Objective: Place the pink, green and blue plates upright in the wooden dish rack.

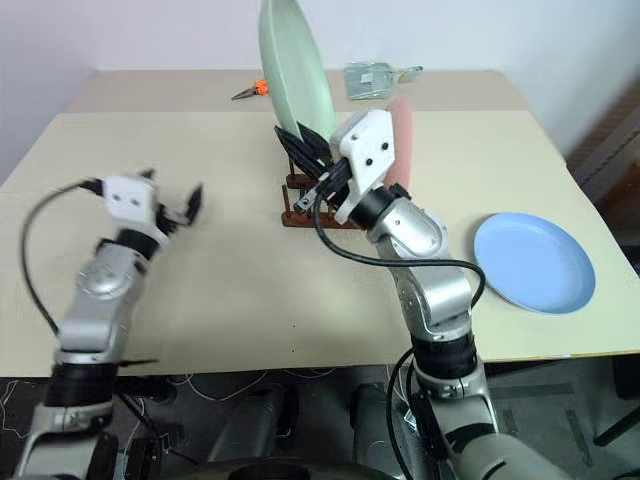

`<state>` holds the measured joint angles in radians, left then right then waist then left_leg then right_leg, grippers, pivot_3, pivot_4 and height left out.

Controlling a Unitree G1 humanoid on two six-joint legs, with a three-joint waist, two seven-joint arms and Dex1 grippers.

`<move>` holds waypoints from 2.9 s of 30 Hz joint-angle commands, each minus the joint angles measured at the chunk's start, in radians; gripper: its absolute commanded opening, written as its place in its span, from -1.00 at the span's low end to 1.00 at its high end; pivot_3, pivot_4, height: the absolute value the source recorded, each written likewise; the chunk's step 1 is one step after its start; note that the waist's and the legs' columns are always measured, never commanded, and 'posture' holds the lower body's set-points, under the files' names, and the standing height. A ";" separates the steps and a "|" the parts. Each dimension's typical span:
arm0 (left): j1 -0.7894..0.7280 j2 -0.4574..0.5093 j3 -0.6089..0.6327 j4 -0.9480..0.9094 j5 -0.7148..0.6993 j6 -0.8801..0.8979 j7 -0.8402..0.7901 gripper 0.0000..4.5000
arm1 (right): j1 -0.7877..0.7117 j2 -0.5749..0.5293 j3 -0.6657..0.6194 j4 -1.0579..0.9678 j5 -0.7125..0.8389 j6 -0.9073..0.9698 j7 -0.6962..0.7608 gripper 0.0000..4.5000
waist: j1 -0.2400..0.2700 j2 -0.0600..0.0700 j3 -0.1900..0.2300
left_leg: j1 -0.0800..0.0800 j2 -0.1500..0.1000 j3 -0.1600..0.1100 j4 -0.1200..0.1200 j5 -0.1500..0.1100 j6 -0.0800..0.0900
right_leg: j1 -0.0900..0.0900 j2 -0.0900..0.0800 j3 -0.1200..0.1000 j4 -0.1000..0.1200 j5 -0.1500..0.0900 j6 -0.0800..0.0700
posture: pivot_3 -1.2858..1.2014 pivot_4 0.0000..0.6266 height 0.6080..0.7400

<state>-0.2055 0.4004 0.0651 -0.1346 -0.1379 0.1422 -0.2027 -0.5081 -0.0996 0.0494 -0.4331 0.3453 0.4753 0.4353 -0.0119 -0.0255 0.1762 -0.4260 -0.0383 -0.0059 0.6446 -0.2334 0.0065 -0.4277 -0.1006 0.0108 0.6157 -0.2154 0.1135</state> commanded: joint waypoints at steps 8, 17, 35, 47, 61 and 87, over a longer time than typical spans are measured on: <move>0.081 -0.073 -0.116 -0.119 -0.035 -0.072 -0.161 0.83 | -0.001 0.070 -0.108 -0.029 0.202 0.170 -0.162 -1.00 | -0.004 0.002 0.000 | 0.000 0.002 0.001 -0.003 0.001 0.000 | -0.003 0.002 0.002 0.000 0.001 -0.002 | 0.03 -0.52 0.96; 0.093 -0.073 -0.140 -0.157 -0.031 -0.043 -0.226 0.83 | -0.092 0.035 -0.185 0.125 0.292 0.262 -0.194 -1.00 | -0.005 0.005 0.000 | 0.000 0.002 0.001 -0.003 0.002 0.002 | -0.002 0.002 0.002 0.000 0.001 -0.003 | 0.03 -0.52 0.96; 0.087 -0.073 -0.149 -0.148 -0.023 -0.040 -0.264 0.85 | -0.174 -0.300 -0.049 0.116 -0.033 -0.018 -0.027 0.62 | 0.000 0.005 0.000 | 0.000 0.002 0.002 -0.001 0.002 0.003 | -0.001 0.004 0.001 -0.001 0.001 -0.003 | 0.03 -0.52 0.96; 0.051 -0.062 -0.178 -0.103 -0.033 -0.050 -0.338 0.85 | 0.114 -0.609 -0.427 0.127 -0.054 0.034 0.002 0.98 | 0.028 0.004 0.000 | -0.001 0.001 0.002 0.001 0.000 0.007 | 0.003 0.003 -0.002 -0.006 0.000 -0.002 | 0.03 -0.52 0.96; -0.019 -0.075 -0.212 -0.018 -0.023 -0.084 -0.405 0.85 | 0.479 -0.503 -0.318 0.129 -0.184 0.245 -0.145 0.39 | 0.021 0.012 -0.001 | 0.000 0.002 0.006 0.004 0.000 0.007 | 0.002 0.004 0.003 -0.004 -0.001 -0.002 | 0.03 -0.52 0.96; -0.039 -0.066 -0.072 0.139 0.090 -0.271 -0.199 0.85 | -0.324 -0.138 -0.347 -0.153 0.580 0.238 -0.218 -0.99 | 0.001 0.015 0.001 | 0.000 0.002 0.002 0.003 0.000 0.007 | 0.002 0.004 -0.001 0.000 0.001 0.004 | 0.03 -0.52 0.96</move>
<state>-0.2299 0.3354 -0.0411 0.0073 -0.0626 -0.0850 -0.4380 -0.7946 -0.2705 -0.3187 -0.5330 0.7985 0.7001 0.2345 -0.0108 -0.0107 0.1771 -0.4264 -0.0372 -0.0042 0.6481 -0.2333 0.0138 -0.4258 -0.0975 0.0103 0.6152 -0.2142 0.1170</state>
